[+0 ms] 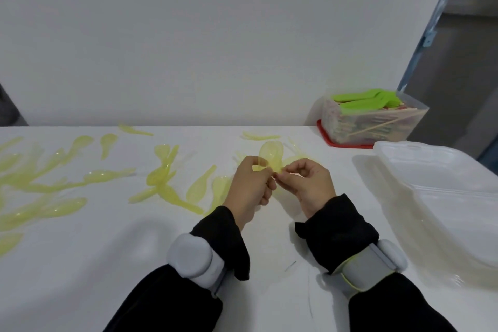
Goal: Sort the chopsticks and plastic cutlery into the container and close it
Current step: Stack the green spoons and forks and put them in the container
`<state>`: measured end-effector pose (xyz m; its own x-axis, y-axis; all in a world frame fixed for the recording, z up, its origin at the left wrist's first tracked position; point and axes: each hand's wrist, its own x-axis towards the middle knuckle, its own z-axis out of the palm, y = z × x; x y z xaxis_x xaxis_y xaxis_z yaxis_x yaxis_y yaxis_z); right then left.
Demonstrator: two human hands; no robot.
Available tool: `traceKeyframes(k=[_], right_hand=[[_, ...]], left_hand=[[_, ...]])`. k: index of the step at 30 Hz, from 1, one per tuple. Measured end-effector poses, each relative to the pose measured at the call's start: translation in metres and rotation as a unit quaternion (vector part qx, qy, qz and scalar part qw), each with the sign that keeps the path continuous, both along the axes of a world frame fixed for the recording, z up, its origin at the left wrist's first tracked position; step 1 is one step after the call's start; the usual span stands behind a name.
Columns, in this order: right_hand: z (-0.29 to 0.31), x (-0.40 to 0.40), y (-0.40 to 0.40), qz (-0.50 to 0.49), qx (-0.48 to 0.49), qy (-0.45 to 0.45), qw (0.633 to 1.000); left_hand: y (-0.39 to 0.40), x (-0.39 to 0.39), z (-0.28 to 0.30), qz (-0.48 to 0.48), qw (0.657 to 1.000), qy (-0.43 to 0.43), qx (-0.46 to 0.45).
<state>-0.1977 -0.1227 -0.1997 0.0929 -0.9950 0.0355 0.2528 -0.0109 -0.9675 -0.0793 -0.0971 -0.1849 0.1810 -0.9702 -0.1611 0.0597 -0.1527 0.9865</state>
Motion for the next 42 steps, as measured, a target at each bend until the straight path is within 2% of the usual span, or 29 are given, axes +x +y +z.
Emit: traceKeyframes(k=[4,10,12,16,22,30,36,39,42], right_hand=[[0.002,-0.001,-0.002,0.034,0.008,0.000,0.999],[0.012,-0.002,0.000,0.153,0.061,-0.148,0.975],[0.014,-0.003,0.000,0.151,0.077,-0.175,0.970],[0.008,-0.001,-0.002,0.086,0.029,-0.123,0.988],[0.003,0.000,-0.004,0.043,0.013,-0.134,0.990],[0.004,-0.003,-0.003,0.084,0.011,-0.092,0.992],[0.004,-0.003,-0.002,0.069,0.006,-0.035,0.997],[0.004,-0.002,-0.005,0.066,0.022,-0.033,0.997],[0.003,-0.001,-0.007,0.081,0.043,-0.037,0.995]], left_hand=[[0.000,0.000,0.003,-0.033,0.999,-0.016,-0.010],[0.000,0.007,0.003,0.002,1.000,-0.001,-0.030],[-0.001,0.008,0.003,0.002,0.999,-0.017,-0.045],[-0.001,0.009,0.002,-0.014,0.997,-0.039,-0.067],[0.002,0.001,0.000,-0.008,0.992,-0.075,-0.099],[0.001,0.000,-0.001,-0.040,0.994,-0.064,-0.073],[0.000,-0.004,-0.006,-0.038,0.986,-0.146,-0.078],[-0.002,-0.002,-0.008,-0.009,0.991,-0.126,-0.049],[-0.007,0.000,-0.007,0.032,0.989,-0.125,-0.075]])
